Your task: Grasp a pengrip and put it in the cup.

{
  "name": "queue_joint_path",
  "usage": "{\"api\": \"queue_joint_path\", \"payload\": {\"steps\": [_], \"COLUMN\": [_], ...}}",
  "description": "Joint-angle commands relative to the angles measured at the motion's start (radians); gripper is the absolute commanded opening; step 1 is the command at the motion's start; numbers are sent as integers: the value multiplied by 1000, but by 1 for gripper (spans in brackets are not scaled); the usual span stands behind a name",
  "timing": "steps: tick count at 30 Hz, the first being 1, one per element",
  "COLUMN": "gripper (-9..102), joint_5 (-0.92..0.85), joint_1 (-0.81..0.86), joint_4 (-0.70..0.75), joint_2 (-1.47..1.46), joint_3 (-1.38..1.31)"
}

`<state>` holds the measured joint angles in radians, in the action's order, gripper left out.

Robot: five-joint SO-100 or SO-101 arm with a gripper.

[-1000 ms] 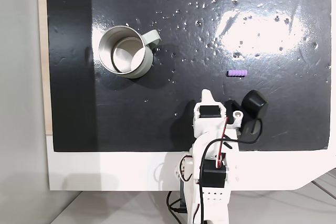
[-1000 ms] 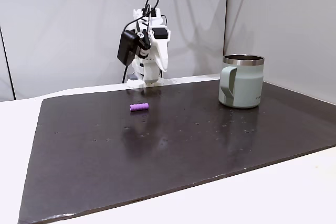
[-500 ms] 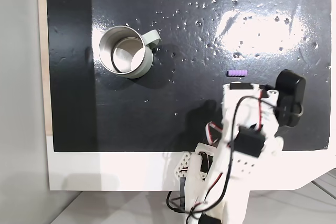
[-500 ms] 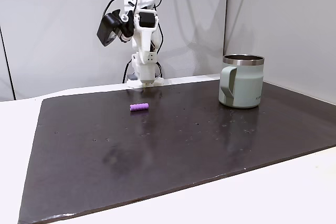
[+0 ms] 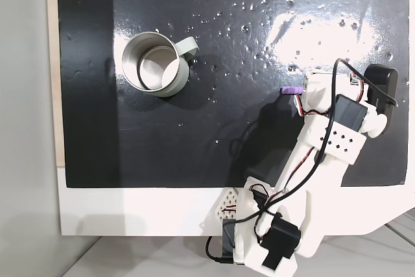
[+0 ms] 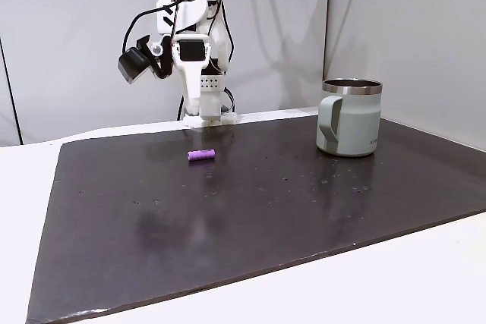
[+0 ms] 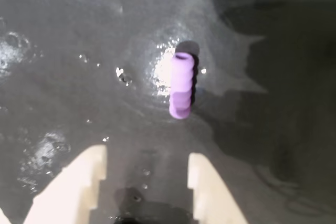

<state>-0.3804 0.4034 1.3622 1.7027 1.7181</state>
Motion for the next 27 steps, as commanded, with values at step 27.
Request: {"api": "queue_joint_path", "payload": {"steps": [27], "gripper": [24], "joint_5": [-18], "joint_1": [-3], "joint_4": [-112], "joint_2": [-348], "joint_3": [-118]}}
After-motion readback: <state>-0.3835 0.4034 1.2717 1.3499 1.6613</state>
